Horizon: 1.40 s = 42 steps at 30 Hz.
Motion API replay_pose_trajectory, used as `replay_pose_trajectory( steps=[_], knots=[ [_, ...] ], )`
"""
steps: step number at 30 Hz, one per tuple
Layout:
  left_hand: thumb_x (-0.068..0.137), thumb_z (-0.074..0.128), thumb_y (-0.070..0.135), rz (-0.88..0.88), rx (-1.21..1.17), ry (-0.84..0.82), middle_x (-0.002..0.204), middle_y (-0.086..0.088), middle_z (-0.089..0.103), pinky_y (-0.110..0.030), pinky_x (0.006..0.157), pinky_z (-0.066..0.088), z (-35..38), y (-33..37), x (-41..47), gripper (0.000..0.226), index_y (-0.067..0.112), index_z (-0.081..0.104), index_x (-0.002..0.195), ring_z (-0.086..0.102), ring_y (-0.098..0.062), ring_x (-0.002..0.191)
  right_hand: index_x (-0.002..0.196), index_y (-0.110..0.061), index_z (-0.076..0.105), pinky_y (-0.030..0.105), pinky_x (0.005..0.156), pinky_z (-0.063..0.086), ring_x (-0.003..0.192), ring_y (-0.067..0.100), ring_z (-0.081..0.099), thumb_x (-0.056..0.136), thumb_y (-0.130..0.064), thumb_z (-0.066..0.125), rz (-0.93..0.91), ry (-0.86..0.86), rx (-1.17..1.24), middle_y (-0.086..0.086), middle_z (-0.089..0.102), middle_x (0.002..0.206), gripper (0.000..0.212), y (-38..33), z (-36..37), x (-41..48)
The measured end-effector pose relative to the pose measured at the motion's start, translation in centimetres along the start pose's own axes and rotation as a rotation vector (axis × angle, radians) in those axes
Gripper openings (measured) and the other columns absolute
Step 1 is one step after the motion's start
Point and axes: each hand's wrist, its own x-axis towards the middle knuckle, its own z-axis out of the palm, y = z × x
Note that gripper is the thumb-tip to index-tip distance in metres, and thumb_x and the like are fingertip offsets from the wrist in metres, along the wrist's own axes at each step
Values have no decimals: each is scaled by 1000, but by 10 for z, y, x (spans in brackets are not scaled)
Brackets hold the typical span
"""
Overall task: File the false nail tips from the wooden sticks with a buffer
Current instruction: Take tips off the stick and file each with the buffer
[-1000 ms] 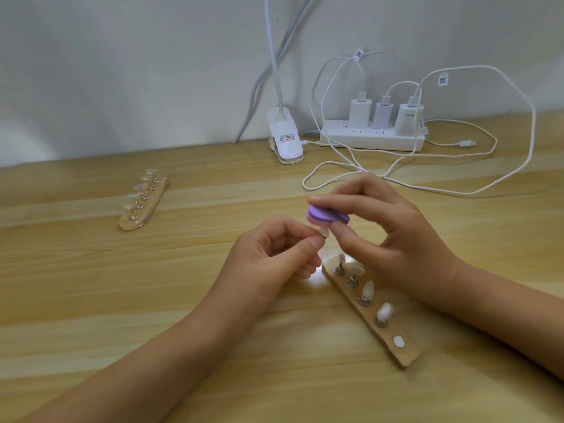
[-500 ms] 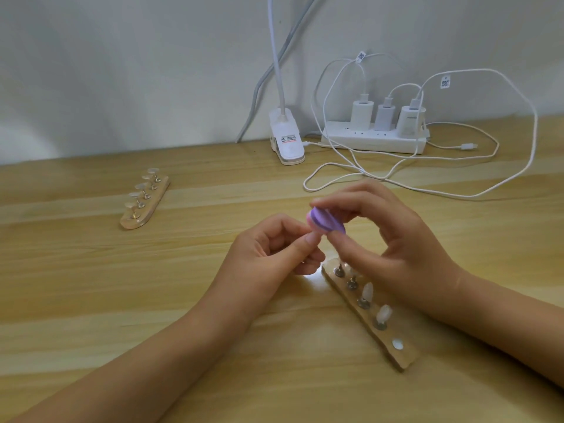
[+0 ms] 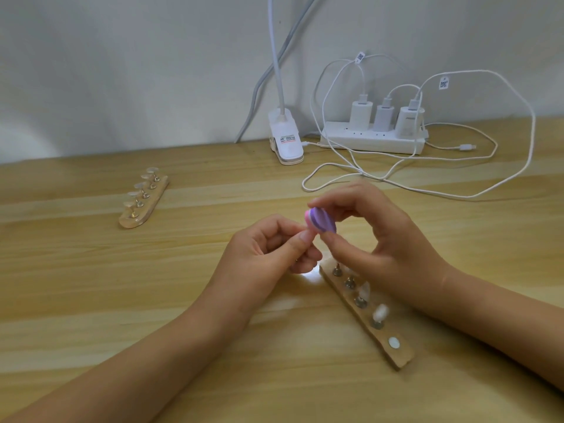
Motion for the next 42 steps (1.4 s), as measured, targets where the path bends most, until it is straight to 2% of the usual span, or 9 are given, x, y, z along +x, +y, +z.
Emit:
replay_pose_trajectory(
  steps=[2,5,9,15,22,30,34,39,42],
  knots=[
    [79,65,21,-2,0,5,68,-3,70,-18,63,51,0,-1,0,15,6,66,83,63,-10,61,113,-2,62,40,86,50,95,26,60,85,4,70,32,18,25,8,62,102,29,1,-1,0],
    [76,65,24,7,9,-2,69,-4,70,-18,62,51,0,-1,0,16,8,66,81,64,-11,63,112,-2,61,35,86,50,94,25,60,85,-1,68,-30,-7,22,11,60,101,27,0,1,-1],
    [77,67,23,-11,22,8,68,-4,70,-19,63,52,0,-1,0,15,9,67,81,64,-11,62,112,-4,60,42,87,51,95,25,62,85,-2,67,78,11,106,6,62,103,28,2,-1,-1],
    [79,66,22,-9,55,-3,67,-4,70,-17,60,49,1,-1,-1,15,7,66,82,62,-10,57,110,-5,60,43,87,52,95,24,63,86,0,68,95,7,140,4,63,101,26,2,0,0],
    [84,69,12,17,95,-27,66,-3,70,-16,60,49,-1,-6,-1,4,9,70,81,64,-9,59,110,-6,70,27,88,48,96,16,60,80,4,60,73,-25,28,6,61,101,34,-1,-6,0],
    [77,71,28,40,125,-47,66,1,70,-16,61,50,-1,-6,-2,10,18,73,77,64,-8,61,105,-12,74,19,86,44,93,15,58,82,-3,59,52,-46,-35,3,59,96,30,-8,-6,1],
    [82,74,24,85,101,-78,68,2,70,-17,63,50,0,-1,-5,4,25,72,78,64,-8,64,105,-15,75,11,87,41,93,8,59,86,9,62,316,-37,12,2,61,101,33,6,-15,7],
    [84,72,32,227,228,-118,87,6,73,-20,71,51,8,6,-17,11,23,75,90,67,-9,82,116,-17,69,26,97,43,104,15,55,87,0,67,424,-200,-216,1,56,107,34,19,-21,7],
    [85,69,33,229,232,-228,90,5,76,-19,63,50,24,8,-34,16,31,74,100,71,-16,78,133,-20,54,31,105,37,108,13,46,88,-7,67,431,-208,-273,-2,53,115,49,19,-18,5]
  ],
)
